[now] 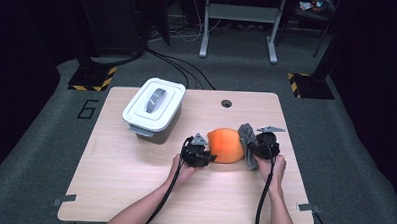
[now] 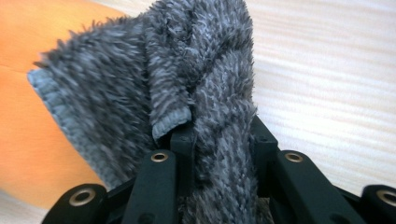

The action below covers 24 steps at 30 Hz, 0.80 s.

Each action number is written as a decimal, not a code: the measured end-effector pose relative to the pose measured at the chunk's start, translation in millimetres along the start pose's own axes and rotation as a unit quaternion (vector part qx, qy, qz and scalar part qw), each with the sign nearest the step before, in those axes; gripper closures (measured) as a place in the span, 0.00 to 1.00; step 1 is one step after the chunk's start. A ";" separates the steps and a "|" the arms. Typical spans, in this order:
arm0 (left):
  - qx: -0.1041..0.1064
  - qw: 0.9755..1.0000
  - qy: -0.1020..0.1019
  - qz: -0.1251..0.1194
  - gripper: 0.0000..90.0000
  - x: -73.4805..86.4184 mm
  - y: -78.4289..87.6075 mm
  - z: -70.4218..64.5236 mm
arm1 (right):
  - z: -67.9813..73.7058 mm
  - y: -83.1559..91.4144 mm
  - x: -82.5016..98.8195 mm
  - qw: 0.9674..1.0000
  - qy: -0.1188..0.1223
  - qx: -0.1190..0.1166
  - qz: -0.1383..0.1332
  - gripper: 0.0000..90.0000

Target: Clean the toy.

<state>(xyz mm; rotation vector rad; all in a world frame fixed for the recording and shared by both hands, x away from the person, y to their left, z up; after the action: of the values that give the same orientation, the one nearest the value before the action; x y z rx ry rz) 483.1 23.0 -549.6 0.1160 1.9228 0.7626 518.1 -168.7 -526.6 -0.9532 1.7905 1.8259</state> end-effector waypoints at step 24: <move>-0.064 0.995 -0.073 0.009 0.76 5.5 -4.9 -2.4 | -3.4 -0.1 0.4 1.000 -0.001 0.005 -0.002 0.78</move>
<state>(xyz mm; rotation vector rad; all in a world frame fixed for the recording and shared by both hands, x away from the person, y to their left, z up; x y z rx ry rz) 479.7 20.3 -556.0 0.1081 1.7325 0.8636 518.5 -172.0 -526.7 -0.9514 1.7934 1.8138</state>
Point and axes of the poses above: each handheld gripper's, and its own axes: y roughly backward along the jaws, x roughly out of its underside, z roughly to its left, the point moved 8 cm from there along -y, roughly forward along the jaws, and after that the axes turned 10 degrees about x, right-handed, at the moved point
